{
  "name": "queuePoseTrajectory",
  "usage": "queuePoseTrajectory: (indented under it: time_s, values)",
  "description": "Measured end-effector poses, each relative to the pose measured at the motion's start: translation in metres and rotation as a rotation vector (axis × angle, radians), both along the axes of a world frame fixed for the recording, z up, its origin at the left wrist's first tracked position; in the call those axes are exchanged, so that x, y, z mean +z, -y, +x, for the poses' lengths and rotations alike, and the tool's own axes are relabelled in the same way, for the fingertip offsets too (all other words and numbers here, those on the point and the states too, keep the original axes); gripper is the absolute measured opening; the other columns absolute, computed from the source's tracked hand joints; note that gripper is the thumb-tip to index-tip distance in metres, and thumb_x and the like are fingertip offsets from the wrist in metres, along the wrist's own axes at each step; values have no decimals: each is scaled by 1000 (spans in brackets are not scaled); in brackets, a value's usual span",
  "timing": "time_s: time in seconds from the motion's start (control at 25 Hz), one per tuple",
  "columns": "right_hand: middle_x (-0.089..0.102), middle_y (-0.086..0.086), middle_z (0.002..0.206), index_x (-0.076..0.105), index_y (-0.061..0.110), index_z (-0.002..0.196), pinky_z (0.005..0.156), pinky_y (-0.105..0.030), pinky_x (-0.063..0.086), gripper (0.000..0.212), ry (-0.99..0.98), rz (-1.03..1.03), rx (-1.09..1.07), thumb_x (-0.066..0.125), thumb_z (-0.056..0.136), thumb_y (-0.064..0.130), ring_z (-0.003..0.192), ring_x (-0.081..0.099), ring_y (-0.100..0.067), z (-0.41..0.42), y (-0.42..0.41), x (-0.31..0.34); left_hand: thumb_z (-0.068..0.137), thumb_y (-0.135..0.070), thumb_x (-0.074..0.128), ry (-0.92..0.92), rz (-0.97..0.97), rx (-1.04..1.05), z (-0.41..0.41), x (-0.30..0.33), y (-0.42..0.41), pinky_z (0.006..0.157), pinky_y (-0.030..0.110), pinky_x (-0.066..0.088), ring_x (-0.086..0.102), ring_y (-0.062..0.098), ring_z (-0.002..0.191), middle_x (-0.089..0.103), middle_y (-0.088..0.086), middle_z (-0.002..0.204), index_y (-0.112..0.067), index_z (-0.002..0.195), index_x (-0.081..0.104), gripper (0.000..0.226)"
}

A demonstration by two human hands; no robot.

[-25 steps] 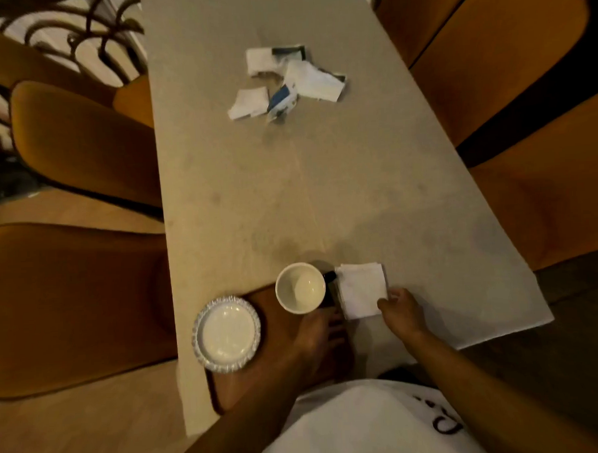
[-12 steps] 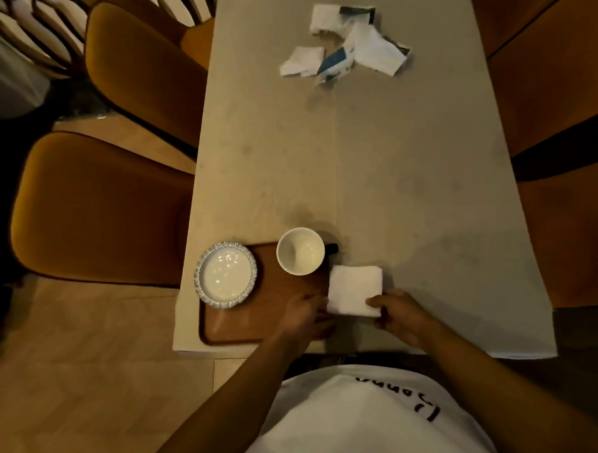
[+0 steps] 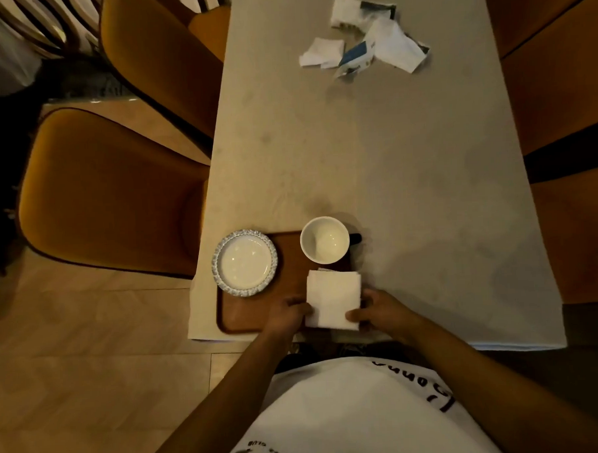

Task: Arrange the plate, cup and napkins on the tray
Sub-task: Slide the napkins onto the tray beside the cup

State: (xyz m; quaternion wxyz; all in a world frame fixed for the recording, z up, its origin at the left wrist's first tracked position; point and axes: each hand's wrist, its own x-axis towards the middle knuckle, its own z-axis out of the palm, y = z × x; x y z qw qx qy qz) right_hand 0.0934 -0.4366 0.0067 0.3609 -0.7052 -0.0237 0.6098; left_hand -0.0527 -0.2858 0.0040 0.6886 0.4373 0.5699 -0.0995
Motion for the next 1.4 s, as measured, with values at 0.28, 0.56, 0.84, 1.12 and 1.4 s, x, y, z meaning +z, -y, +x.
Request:
queuePoseTrajectory:
  time_s: [0.28, 0.56, 0.84, 1.12, 1.4]
  values:
    - [72, -11, 109, 67, 8, 115, 90, -45, 58, 38, 293, -114, 103, 72, 77, 6, 97, 69, -25, -10, -28, -5, 88, 1, 57, -10, 143, -184, -9, -7, -19, 64, 21, 49, 60, 11, 86, 66, -1, 106, -13, 123, 64, 38]
    - [72, -9, 108, 68, 15, 110, 75, -22, 48, 23, 703, -132, 51, 62, 89, 10, 90, 64, -18, -15, -7, -5, 88, -2, 56, 2, 434, -378, -14, -6, -18, 86, 38, 56, 64, 23, 102, 69, 7, 117, -13, 120, 64, 35]
    - [48, -7, 142, 32, 32, 149, 106, -44, 48, 73, 660, -106, 409, 69, 88, 17, 126, 52, -27, -32, -14, -9, 84, 0, 59, 77, 547, -526, -15, -2, -15, 95, 41, 53, 59, 25, 113, 61, 6, 128, -20, 138, 46, 59]
    - [43, -4, 151, 27, 34, 149, 112, -41, 40, 66, 630, -138, 267, 60, 93, 25, 133, 46, -26, -42, -13, -16, 86, -12, 61, -5, 532, -554, -9, -7, -2, 84, 30, 48, 59, 23, 106, 60, 5, 131, -23, 140, 44, 58]
    - [42, -4, 151, 24, 35, 150, 111, -43, 41, 70, 627, -112, 271, 62, 92, 26, 134, 45, -26, -41, -9, -17, 88, -13, 60, -11, 471, -566, -6, -5, -4, 90, 35, 52, 56, 19, 102, 58, 5, 133, -21, 143, 41, 58]
